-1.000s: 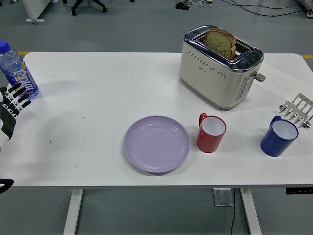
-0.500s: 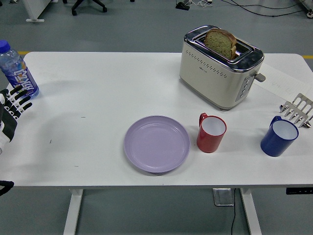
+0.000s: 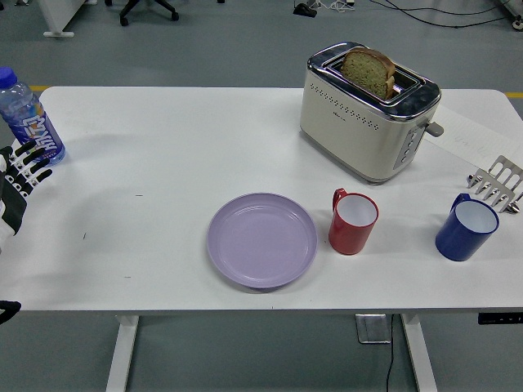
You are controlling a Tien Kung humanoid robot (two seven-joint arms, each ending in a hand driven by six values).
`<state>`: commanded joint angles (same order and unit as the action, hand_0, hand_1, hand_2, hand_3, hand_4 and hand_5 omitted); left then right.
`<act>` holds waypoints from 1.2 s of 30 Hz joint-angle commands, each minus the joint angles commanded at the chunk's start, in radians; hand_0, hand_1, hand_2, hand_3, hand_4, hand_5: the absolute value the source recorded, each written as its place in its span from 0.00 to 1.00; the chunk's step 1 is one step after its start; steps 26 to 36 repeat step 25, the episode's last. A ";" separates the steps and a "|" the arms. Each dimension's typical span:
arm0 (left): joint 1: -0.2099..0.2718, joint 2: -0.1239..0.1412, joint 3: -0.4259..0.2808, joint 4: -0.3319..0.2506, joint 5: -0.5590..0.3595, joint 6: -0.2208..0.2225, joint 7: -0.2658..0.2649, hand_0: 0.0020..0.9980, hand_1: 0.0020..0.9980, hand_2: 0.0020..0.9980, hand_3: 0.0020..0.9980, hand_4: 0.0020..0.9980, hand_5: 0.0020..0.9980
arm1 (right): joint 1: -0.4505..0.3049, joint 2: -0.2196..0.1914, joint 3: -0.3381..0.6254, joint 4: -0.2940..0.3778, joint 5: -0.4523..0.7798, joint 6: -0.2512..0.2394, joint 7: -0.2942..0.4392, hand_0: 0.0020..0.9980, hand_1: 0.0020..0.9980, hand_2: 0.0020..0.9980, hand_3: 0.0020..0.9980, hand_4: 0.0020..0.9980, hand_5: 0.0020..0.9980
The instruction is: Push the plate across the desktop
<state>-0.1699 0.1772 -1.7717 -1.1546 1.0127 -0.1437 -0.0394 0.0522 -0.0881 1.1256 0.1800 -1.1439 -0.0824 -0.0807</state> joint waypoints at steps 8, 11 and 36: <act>-0.006 0.004 0.006 -0.002 -0.002 0.000 0.000 0.80 0.81 0.82 0.78 0.48 1.00 | 0.009 0.000 0.005 0.000 -0.002 -0.001 0.000 0.61 0.54 0.63 0.63 0.13 0.36; -0.004 0.006 0.007 -0.003 -0.003 0.001 0.000 0.79 0.81 0.82 0.78 0.48 1.00 | 0.010 0.000 0.004 0.000 -0.001 -0.001 0.001 0.61 0.55 0.63 0.63 0.13 0.36; -0.008 0.006 0.012 -0.008 -0.002 0.003 -0.001 0.80 0.82 0.82 0.78 0.48 1.00 | 0.016 0.000 0.007 0.000 0.000 -0.002 0.001 0.61 0.55 0.63 0.63 0.13 0.36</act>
